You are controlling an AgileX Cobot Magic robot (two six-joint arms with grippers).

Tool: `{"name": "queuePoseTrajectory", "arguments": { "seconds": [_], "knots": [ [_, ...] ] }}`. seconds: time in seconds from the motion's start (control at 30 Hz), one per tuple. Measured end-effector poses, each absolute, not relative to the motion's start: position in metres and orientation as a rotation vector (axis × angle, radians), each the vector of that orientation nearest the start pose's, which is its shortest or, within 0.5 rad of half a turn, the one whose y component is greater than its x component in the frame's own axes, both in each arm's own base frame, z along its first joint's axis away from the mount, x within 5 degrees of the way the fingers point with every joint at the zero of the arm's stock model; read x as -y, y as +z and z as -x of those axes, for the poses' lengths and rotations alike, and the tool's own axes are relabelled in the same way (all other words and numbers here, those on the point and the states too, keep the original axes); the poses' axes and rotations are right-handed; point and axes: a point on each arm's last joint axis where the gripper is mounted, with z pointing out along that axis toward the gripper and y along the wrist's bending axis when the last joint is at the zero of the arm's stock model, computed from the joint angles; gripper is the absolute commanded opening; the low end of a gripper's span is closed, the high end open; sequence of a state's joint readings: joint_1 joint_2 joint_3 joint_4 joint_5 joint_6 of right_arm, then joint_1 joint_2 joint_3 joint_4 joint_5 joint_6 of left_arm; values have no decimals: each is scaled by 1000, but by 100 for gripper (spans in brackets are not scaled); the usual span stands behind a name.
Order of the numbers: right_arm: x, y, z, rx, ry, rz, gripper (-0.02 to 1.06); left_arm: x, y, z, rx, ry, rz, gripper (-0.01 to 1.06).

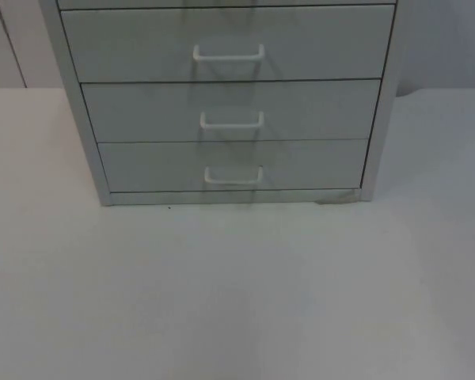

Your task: Open the drawer with the left hand, place the block into the drawer with the right hand, then close the drawer with the left hand.

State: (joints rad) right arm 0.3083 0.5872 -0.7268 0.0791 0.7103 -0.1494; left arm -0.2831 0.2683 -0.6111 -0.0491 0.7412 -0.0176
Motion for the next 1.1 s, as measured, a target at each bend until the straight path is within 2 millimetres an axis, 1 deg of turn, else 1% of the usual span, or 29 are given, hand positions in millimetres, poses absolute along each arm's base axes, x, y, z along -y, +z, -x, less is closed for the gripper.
{"name": "queuePoseTrajectory", "arguments": {
  "seconds": [0.03,0.07,0.13,0.27,0.3,0.37,0.47,0.5,0.63,0.67,0.7,0.8,0.83,0.87,0.9,1.03,1.1],
  "knots": [
    [-35,350,-95,-1987,194,427,69,12,330,-34,-1862,-254,-236,0],
    [-35,350,-95,-1987,194,427,69,12,330,-34,-1862,-254,-236,0],
    [-32,353,-86,-1954,199,417,69,6,328,-17,-1820,-246,-225,0],
    [-27,353,-69,-1953,209,410,69,-4,320,8,-1803,-225,-192,0],
    [-27,353,-69,-1953,209,410,69,-4,320,8,-1803,-225,-192,0],
    [-24,352,-58,-1959,216,408,69,-7,315,13,-1832,-207,-185,0],
    [-19,349,-38,-1971,225,409,69,-8,306,13,-1906,-187,-186,0],
    [-19,349,-38,-1971,225,409,69,-8,306,13,-1906,-187,-186,0],
    [-8,343,-9,-1933,226,393,69,-7,295,8,-1952,-173,-190,0],
    [-6,340,-4,-1919,225,386,69,-7,293,7,-1956,-172,-190,0],
    [-6,340,-4,-1919,225,386,69,-7,293,7,-1956,-172,-190,0],
    [-1,326,11,-1869,234,366,69,-6,289,5,-1965,-171,-192,0],
    [0,320,14,-1865,239,360,69,-6,290,5,-1962,-171,-192,0],
    [0,320,14,-1865,239,360,69,-6,290,5,-1962,-171,-192,0],
    [0,314,15,-1866,247,348,69,-6,290,5,-1962,-171,-192,0],
    [-1,293,10,-1951,258,333,69,-6,290,4,-1961,-172,-192,0],
    [-1,290,10,-1969,257,334,69,-6,290,4,-1961,-172,-192,0]
  ]
}}
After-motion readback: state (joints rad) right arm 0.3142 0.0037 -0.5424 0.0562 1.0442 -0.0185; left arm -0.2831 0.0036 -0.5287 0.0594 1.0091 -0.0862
